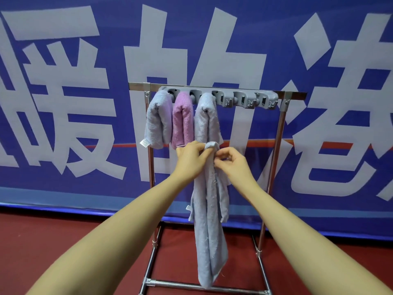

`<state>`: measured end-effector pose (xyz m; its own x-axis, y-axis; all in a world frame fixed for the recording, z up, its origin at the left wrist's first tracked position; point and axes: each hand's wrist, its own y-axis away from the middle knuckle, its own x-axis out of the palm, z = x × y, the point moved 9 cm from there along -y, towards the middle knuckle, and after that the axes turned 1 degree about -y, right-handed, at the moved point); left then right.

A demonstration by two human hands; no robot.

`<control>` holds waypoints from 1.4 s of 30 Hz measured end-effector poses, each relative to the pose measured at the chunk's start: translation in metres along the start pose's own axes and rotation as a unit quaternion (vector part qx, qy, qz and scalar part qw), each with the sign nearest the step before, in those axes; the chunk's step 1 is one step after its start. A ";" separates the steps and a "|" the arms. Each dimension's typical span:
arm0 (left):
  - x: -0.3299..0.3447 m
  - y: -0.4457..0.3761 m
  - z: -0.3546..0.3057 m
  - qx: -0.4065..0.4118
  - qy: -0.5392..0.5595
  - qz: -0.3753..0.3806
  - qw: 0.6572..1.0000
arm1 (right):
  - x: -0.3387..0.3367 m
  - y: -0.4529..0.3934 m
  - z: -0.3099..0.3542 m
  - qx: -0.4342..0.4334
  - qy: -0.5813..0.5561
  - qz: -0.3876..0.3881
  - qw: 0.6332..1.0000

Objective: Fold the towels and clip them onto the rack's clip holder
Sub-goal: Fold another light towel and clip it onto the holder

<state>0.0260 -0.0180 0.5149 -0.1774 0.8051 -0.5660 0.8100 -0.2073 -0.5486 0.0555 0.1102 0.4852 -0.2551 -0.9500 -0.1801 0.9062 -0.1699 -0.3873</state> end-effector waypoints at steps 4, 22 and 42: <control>-0.006 -0.008 -0.011 0.017 -0.001 -0.019 1.000 | 0.011 0.003 -0.011 0.006 0.056 0.024 0.998; -0.026 -0.009 0.016 0.004 -0.011 -0.009 1.000 | -0.023 0.003 0.009 -0.032 0.119 -0.145 0.982; 0.003 0.023 0.029 -0.046 0.081 0.097 0.991 | 0.005 -0.021 0.020 -0.034 0.084 -0.086 0.992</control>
<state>0.0276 -0.0362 0.4825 0.0718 0.8355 -0.5448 0.8689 -0.3206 -0.3772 0.0417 0.1038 0.5102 -0.4617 -0.8503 -0.2524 0.8209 -0.3018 -0.4848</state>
